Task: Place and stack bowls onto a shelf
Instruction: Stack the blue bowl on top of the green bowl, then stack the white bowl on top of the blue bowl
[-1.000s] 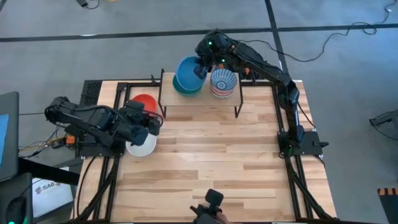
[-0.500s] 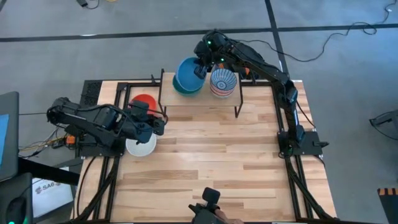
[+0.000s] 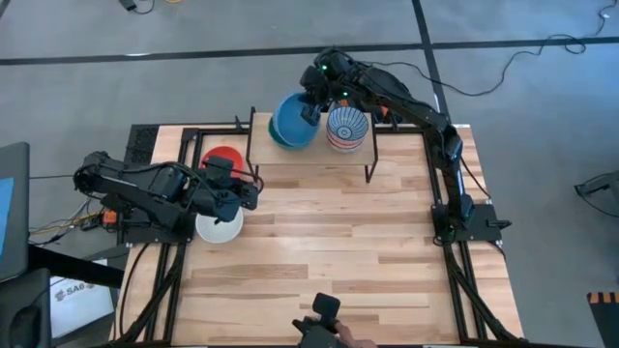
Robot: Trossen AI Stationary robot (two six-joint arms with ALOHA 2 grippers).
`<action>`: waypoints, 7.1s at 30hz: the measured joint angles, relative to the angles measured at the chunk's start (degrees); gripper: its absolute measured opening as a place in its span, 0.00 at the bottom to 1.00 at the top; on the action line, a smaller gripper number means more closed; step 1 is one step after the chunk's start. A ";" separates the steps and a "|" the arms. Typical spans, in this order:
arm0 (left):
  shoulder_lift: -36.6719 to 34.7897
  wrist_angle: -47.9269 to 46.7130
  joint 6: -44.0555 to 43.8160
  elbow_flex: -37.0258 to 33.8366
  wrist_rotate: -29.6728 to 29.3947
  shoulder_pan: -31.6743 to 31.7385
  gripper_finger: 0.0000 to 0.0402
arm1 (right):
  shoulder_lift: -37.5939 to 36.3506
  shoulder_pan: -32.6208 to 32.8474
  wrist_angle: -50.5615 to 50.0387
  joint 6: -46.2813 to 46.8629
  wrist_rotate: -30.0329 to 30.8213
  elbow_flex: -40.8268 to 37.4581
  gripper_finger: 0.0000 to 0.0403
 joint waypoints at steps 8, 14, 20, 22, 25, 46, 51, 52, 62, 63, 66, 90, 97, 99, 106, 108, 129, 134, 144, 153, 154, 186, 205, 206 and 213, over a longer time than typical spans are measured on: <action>0.00 0.10 -0.04 0.00 -1.19 0.44 0.47 | 0.00 0.00 0.79 1.39 -1.35 0.00 0.31; 0.00 4.04 4.79 0.00 -0.94 3.78 0.47 | 0.00 -0.05 4.05 2.16 -1.33 0.00 0.42; 0.00 5.18 7.23 0.00 0.03 4.83 0.47 | -0.04 -0.65 4.77 5.88 -2.57 0.00 0.46; -0.02 4.75 7.23 0.00 -0.33 4.83 0.47 | -0.05 -0.74 3.65 6.29 -4.65 0.00 0.46; -0.02 3.90 7.15 0.00 -0.74 4.83 0.47 | -0.05 -0.57 2.43 6.23 -5.28 0.00 0.46; -0.61 -4.78 4.98 0.09 -2.15 -0.72 0.47 | -0.74 10.60 5.51 5.50 -14.29 0.02 0.45; -1.04 -10.55 0.96 0.09 -2.08 -7.53 0.47 | -0.72 17.04 6.50 5.18 -14.10 0.02 0.45; -1.03 -11.60 -0.35 0.09 -2.19 -9.39 0.47 | -0.72 18.52 6.75 5.20 -13.28 0.02 0.45; -1.05 -18.96 -13.62 -0.60 -4.12 -29.19 0.47 | 4.00 31.15 12.58 5.84 -1.86 -0.04 0.45; -1.03 -18.91 -14.37 -1.36 -3.97 -30.71 0.47 | 5.37 32.15 14.12 5.74 -1.63 0.02 0.45; -1.02 -19.08 -17.60 -4.01 -3.50 -33.94 0.47 | 8.66 34.71 14.18 3.25 -0.18 -0.07 0.45; -0.98 -5.51 -24.90 -23.34 24.83 -40.33 0.47 | 27.47 36.27 32.01 -22.10 1.21 -0.06 0.61; -0.98 -4.85 -24.79 -24.59 24.69 -40.21 0.47 | 29.17 33.84 32.70 -25.75 0.79 -0.05 0.61; -0.98 -4.90 -24.81 -24.59 24.63 -40.00 0.47 | 29.03 33.32 32.83 -27.33 0.62 0.02 0.61; -0.98 -5.98 -24.11 -24.59 24.03 -38.33 0.47 | 29.03 31.26 31.77 -29.47 -4.10 0.02 0.58; -0.98 -6.32 -23.87 -24.59 23.44 -37.74 0.47 | 29.05 30.84 31.20 -29.57 -5.02 0.02 0.57; -1.01 -6.09 -22.87 -24.59 23.15 -34.73 0.47 | 31.08 31.53 25.83 -34.42 -5.33 -0.02 0.44; -1.01 -6.08 -25.33 -24.59 22.74 -34.73 0.47 | 31.08 32.18 24.80 -33.59 -5.12 -0.02 0.34; -1.01 -5.13 -24.74 -24.59 23.05 -34.73 0.47 | 29.36 33.02 14.50 -30.63 -4.51 0.18 0.17; -1.01 -4.99 -23.48 -24.59 23.02 -34.75 0.47 | 23.61 33.45 2.89 -21.72 -3.62 0.07 0.09; -1.01 -4.94 -23.48 -24.59 22.91 -34.75 0.47 | 23.18 33.48 1.59 -20.45 -3.58 0.12 0.08; -1.01 0.99 -10.05 -24.57 6.34 -34.82 0.47 | 17.49 47.87 -13.59 27.09 7.78 -0.63 0.09; -1.01 4.33 -10.43 -24.55 -4.58 -25.97 0.47 | 18.67 52.52 -7.65 31.35 13.69 -0.57 0.10; -1.01 4.78 -8.93 -24.57 -3.66 -24.85 0.47 | 18.69 52.54 -7.72 31.32 13.69 -0.61 0.10; -1.01 6.22 -4.18 -24.57 1.45 -21.73 0.47 | 18.71 52.56 -7.56 31.61 12.92 -1.66 0.19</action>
